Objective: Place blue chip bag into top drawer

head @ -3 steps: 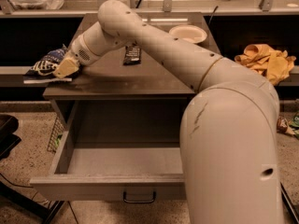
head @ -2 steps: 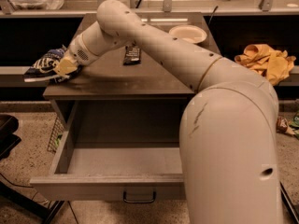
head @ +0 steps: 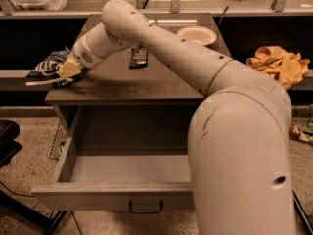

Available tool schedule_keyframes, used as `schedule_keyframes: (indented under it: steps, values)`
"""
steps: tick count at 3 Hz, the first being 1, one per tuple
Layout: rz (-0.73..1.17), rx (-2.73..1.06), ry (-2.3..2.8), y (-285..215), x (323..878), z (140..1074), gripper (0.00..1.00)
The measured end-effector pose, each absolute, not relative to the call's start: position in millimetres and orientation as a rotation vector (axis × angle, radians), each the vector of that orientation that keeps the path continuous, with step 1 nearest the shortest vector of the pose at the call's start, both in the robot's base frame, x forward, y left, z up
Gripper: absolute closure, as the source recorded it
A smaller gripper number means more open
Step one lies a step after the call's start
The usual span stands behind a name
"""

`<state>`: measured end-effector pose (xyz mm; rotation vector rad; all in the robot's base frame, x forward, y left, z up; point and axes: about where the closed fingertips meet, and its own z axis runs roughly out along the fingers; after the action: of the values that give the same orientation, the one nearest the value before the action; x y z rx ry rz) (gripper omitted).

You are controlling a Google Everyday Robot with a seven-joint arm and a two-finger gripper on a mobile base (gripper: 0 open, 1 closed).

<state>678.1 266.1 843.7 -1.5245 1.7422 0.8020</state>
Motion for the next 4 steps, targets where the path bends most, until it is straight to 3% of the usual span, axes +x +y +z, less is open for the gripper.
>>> schedule_keyframes:
  steps: [3,4]
  values:
    - [0.783,-1.499,1.726,247.6,662.0,854.4,1.0]
    - [0.741,-1.43,1.536,228.8,597.5,935.4,1.0]
